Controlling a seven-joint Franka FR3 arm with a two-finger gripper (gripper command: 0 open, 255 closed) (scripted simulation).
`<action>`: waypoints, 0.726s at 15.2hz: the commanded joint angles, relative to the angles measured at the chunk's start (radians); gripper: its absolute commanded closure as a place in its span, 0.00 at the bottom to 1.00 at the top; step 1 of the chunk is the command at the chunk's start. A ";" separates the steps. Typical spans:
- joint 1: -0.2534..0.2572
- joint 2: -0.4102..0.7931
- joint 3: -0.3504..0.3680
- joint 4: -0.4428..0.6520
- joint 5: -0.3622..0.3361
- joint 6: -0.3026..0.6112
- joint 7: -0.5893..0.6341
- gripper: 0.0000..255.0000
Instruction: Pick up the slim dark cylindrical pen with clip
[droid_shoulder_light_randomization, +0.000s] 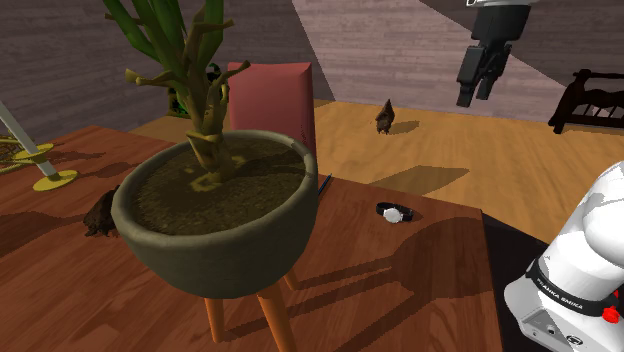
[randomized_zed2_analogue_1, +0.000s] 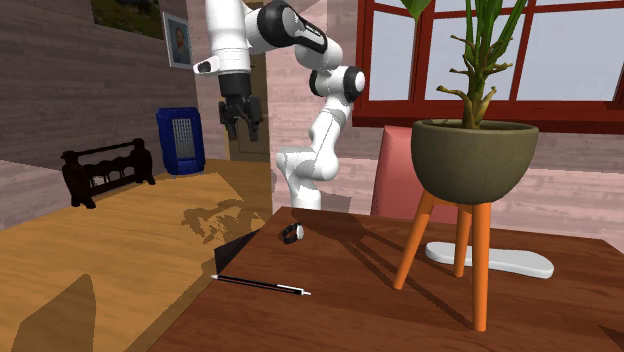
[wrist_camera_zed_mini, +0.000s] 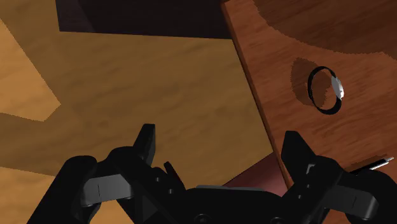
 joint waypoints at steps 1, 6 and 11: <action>0.000 0.000 0.000 0.000 0.000 0.000 0.000 0.00; -0.010 0.014 0.131 -0.045 0.111 0.055 0.229 0.00; -0.022 0.076 0.265 -0.051 0.215 0.130 0.452 0.00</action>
